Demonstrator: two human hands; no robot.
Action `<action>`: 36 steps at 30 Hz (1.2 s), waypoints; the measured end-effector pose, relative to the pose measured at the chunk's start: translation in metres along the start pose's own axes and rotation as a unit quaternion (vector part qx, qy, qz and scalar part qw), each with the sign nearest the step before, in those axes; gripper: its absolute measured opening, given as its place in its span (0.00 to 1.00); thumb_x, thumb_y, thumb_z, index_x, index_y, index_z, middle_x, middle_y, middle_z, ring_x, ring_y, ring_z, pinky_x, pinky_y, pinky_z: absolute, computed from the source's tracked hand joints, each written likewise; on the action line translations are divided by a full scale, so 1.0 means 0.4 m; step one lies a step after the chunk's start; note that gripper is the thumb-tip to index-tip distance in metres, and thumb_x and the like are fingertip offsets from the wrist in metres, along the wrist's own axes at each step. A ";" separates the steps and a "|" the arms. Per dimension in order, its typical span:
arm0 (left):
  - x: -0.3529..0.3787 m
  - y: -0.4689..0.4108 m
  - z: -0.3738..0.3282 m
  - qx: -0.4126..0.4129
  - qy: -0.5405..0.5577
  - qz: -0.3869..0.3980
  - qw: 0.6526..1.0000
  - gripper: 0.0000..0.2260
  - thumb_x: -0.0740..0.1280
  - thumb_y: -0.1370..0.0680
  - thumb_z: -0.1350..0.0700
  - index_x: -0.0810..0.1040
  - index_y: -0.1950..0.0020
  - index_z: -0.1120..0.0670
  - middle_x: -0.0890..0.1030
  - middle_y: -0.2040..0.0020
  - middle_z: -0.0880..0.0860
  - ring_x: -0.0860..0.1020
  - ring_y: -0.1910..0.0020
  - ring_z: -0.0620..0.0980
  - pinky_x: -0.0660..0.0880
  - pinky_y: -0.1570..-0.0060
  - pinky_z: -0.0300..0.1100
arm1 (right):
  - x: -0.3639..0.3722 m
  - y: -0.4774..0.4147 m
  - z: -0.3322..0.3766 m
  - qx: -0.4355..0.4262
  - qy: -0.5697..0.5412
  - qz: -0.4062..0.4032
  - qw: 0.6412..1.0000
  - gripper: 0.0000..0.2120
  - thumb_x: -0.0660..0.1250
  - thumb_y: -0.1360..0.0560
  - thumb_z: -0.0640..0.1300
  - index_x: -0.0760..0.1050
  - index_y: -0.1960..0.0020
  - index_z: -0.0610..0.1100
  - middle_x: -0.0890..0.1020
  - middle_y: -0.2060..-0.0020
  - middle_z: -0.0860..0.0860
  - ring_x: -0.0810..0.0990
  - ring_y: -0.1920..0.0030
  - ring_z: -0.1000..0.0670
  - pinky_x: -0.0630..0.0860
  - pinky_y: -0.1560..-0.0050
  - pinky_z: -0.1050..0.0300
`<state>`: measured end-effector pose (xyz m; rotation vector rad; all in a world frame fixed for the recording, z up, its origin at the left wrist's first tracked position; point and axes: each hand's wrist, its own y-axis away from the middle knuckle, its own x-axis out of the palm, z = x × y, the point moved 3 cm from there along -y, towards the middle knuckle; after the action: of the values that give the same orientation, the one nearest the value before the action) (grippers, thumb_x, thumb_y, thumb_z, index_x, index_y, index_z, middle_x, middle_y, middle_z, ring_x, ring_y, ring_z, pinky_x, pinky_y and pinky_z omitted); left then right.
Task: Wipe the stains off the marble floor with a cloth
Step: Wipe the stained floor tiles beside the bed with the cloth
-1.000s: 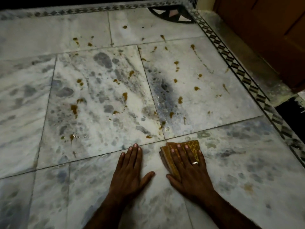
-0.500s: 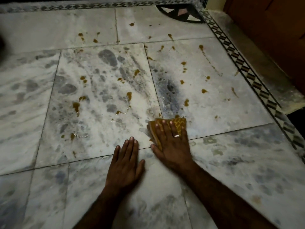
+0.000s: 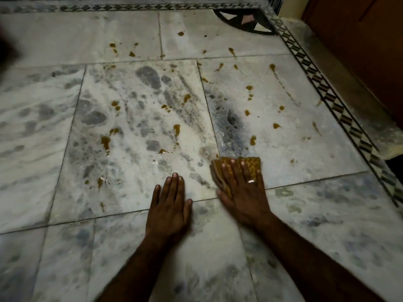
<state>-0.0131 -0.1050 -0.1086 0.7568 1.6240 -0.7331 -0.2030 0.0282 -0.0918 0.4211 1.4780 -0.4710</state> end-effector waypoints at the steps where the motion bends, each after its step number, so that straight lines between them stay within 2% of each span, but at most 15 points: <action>1: 0.001 -0.014 -0.002 0.000 0.001 0.002 1.000 0.29 0.50 0.18 0.45 0.61 0.20 0.59 0.61 0.19 0.58 0.60 0.20 0.55 0.54 0.23 0.55 | 0.001 0.001 0.017 -0.017 0.002 -0.003 1.000 0.36 0.53 0.21 0.65 0.54 0.17 0.53 0.60 0.18 0.47 0.58 0.19 0.41 0.57 0.24 0.31; 4: 0.002 -0.053 -0.007 0.010 0.002 0.002 1.000 0.29 0.50 0.18 0.46 0.63 0.21 0.60 0.62 0.20 0.59 0.62 0.21 0.56 0.55 0.23 0.56 | -0.006 0.103 0.018 -0.130 0.023 0.007 0.991 0.37 0.58 0.21 0.64 0.51 0.16 0.53 0.56 0.17 0.47 0.56 0.18 0.42 0.56 0.22 0.33; 6: 0.005 -0.080 -0.013 0.024 0.002 0.002 1.000 0.29 0.50 0.18 0.45 0.63 0.21 0.61 0.63 0.20 0.59 0.63 0.21 0.57 0.55 0.24 0.55 | -0.010 0.179 -0.035 -0.147 0.020 -0.005 0.989 0.37 0.59 0.21 0.63 0.53 0.17 0.53 0.56 0.17 0.48 0.57 0.18 0.43 0.58 0.23 0.34; 11: 0.015 -0.147 -0.034 0.061 0.013 -0.013 0.998 0.29 0.52 0.18 0.46 0.65 0.22 0.63 0.65 0.21 0.62 0.65 0.23 0.59 0.60 0.25 0.55 | -0.007 0.107 -0.196 0.062 0.001 -0.013 0.998 0.37 0.53 0.21 0.64 0.44 0.16 0.57 0.57 0.18 0.51 0.60 0.20 0.45 0.54 0.25 0.40; 14: 0.020 -0.177 -0.046 0.064 0.019 -0.015 0.998 0.29 0.52 0.18 0.46 0.65 0.22 0.63 0.64 0.21 0.62 0.64 0.22 0.59 0.58 0.25 0.55 | -0.006 -0.047 -0.173 0.107 -0.012 0.006 0.994 0.36 0.51 0.21 0.64 0.50 0.17 0.52 0.64 0.20 0.46 0.66 0.22 0.40 0.60 0.26 0.33; 16: 0.024 -0.193 -0.054 0.060 0.022 -0.015 0.998 0.29 0.52 0.18 0.46 0.64 0.22 0.63 0.64 0.21 0.62 0.63 0.22 0.59 0.57 0.24 0.54 | -0.007 -0.127 -0.117 0.083 -0.014 0.012 0.996 0.35 0.51 0.21 0.64 0.55 0.18 0.50 0.68 0.22 0.44 0.70 0.25 0.37 0.65 0.30 0.27; 18: 0.029 -0.206 -0.055 0.061 0.025 -0.022 0.998 0.29 0.53 0.18 0.47 0.65 0.22 0.63 0.64 0.21 0.62 0.64 0.22 0.59 0.58 0.24 0.55 | -0.007 -0.146 -0.044 0.007 0.003 -0.014 1.000 0.34 0.53 0.21 0.63 0.58 0.18 0.51 0.67 0.21 0.44 0.68 0.23 0.37 0.65 0.29 0.28; 21: 0.030 -0.202 -0.048 0.077 0.024 -0.023 0.996 0.28 0.52 0.18 0.48 0.65 0.23 0.64 0.65 0.22 0.63 0.65 0.23 0.60 0.60 0.25 0.56 | -0.003 -0.032 0.008 -0.119 0.016 0.011 0.993 0.36 0.55 0.20 0.63 0.51 0.16 0.53 0.54 0.17 0.47 0.55 0.18 0.41 0.54 0.23 0.34; 23: 0.024 -0.203 -0.047 0.081 0.024 -0.027 0.996 0.28 0.52 0.19 0.49 0.65 0.22 0.64 0.65 0.22 0.63 0.65 0.23 0.60 0.60 0.26 0.56 | -0.008 0.054 -0.039 -0.168 0.026 0.021 0.985 0.39 0.58 0.22 0.63 0.48 0.16 0.54 0.53 0.17 0.49 0.52 0.17 0.44 0.52 0.22 0.38; 25: 0.022 -0.203 -0.048 0.073 0.030 -0.023 0.997 0.29 0.52 0.19 0.48 0.64 0.22 0.63 0.64 0.21 0.62 0.64 0.22 0.59 0.58 0.25 0.55 | -0.010 0.081 -0.120 -0.147 0.032 0.012 0.989 0.41 0.59 0.24 0.63 0.48 0.16 0.56 0.56 0.17 0.50 0.54 0.18 0.46 0.55 0.25 0.39; 28: 0.022 -0.200 -0.050 0.069 0.034 -0.013 0.997 0.29 0.51 0.19 0.48 0.62 0.21 0.62 0.62 0.20 0.61 0.61 0.21 0.58 0.57 0.24 0.55 | -0.012 0.011 -0.185 -0.025 -0.003 0.028 0.999 0.38 0.57 0.23 0.63 0.48 0.17 0.58 0.58 0.18 0.52 0.59 0.20 0.46 0.58 0.26 0.41; 31: 0.020 -0.200 -0.052 0.066 0.036 -0.010 0.997 0.29 0.51 0.19 0.47 0.61 0.21 0.62 0.61 0.20 0.61 0.60 0.20 0.57 0.57 0.24 0.55 | -0.021 -0.114 -0.141 0.043 -0.016 0.067 0.997 0.37 0.50 0.23 0.66 0.49 0.17 0.55 0.59 0.18 0.49 0.61 0.20 0.42 0.60 0.26 0.32; 33: 0.019 -0.201 -0.052 0.063 0.042 -0.010 0.997 0.29 0.51 0.19 0.47 0.62 0.21 0.62 0.62 0.20 0.60 0.60 0.20 0.57 0.57 0.24 0.56 | -0.020 -0.169 -0.095 0.024 -0.002 0.098 0.995 0.39 0.46 0.24 0.68 0.40 0.18 0.56 0.52 0.17 0.48 0.53 0.18 0.40 0.54 0.24 0.30; 34: 0.015 -0.202 -0.052 0.062 0.047 -0.011 0.997 0.29 0.51 0.19 0.47 0.62 0.21 0.62 0.62 0.20 0.61 0.61 0.20 0.57 0.58 0.24 0.56 | -0.022 -0.173 -0.072 -0.006 0.008 0.096 0.995 0.39 0.46 0.24 0.68 0.40 0.18 0.55 0.51 0.17 0.47 0.53 0.18 0.40 0.54 0.24 0.30; 36: 0.011 -0.199 -0.053 0.065 0.057 -0.006 0.996 0.29 0.52 0.18 0.48 0.63 0.21 0.62 0.62 0.20 0.61 0.61 0.21 0.58 0.60 0.24 0.57 | -0.027 -0.130 -0.034 -0.098 0.028 0.085 0.991 0.40 0.52 0.23 0.66 0.45 0.17 0.54 0.59 0.18 0.45 0.58 0.19 0.38 0.57 0.26 0.32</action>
<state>-0.0898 -0.1352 -0.1041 0.8968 1.6972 -0.8220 -0.2429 -0.0078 -0.0809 0.4026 1.5124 -0.1782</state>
